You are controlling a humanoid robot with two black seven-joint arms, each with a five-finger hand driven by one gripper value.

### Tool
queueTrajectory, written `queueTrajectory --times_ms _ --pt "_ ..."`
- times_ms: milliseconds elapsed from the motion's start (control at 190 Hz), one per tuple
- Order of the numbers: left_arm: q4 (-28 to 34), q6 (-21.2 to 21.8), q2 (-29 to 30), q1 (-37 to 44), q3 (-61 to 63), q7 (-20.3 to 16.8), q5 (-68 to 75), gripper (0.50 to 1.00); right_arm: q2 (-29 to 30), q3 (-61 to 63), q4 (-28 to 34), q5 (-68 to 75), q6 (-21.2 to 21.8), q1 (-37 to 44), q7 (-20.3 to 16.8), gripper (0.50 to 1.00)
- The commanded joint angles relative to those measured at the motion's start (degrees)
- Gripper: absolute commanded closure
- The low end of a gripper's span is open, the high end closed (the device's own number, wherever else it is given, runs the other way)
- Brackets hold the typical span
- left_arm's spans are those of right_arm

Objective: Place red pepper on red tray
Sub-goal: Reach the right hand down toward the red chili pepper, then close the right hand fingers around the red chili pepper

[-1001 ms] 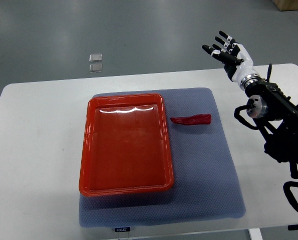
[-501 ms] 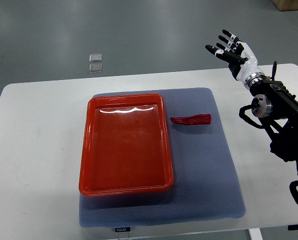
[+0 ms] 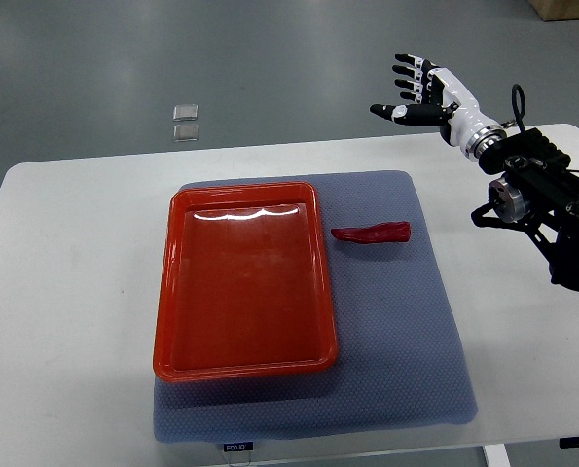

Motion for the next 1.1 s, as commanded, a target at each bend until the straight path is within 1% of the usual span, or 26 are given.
queueTrajectory --times_ms 0,90,290,364,432,596,769,806,864,917,1096 --pt "0.0 0.03 0.0 0.0 0.02 0.0 0.0 0.5 -2.01 -6.66 0.24 -0.14 0.1 1.65 1.19 0.587" --pt "0.0 0.03 0.0 0.0 0.02 0.0 0.0 0.5 -2.62 -12.2 1.12 -2.69 0.19 2.53 1.19 0.587" --pt "0.0 0.03 0.0 0.0 -0.07 0.0 0.0 0.5 -3.85 -20.37 3.41 -17.81 -0.16 3.23 0.93 0.587" --pt "0.0 0.03 0.0 0.0 -0.07 0.0 0.0 0.5 -5.08 -23.63 4.28 -21.76 -0.25 3.41 0.84 0.587" --pt "0.0 0.03 0.0 0.0 0.02 0.0 0.0 0.5 -6.49 -27.22 6.22 -24.22 0.01 5.16 0.84 0.587" --pt "0.0 0.03 0.0 0.0 -0.07 0.0 0.0 0.5 -10.09 -36.01 10.96 -26.24 0.28 9.56 0.75 0.587" --pt "0.0 -0.05 0.0 0.0 -0.07 0.0 0.0 0.5 -12.38 -41.55 14.65 -27.3 0.54 12.73 0.49 0.589" --pt "0.0 0.03 0.0 0.0 0.02 0.0 0.0 0.5 -12.56 -42.08 15.62 -27.3 0.54 12.9 0.05 0.589" --pt "0.0 -0.05 0.0 0.0 0.02 0.0 0.0 0.5 -13.17 -42.87 17.2 -27.3 0.54 12.99 -1.62 0.589" --pt "0.0 0.03 0.0 0.0 -0.07 0.0 0.0 0.5 -13.61 -43.66 17.99 -27.39 0.63 13.08 -2.32 0.589" --pt "0.0 -0.06 0.0 0.0 0.02 0.0 0.0 0.5 -15.01 -47.44 19.14 -29.67 0.72 15.1 -2.41 0.591"
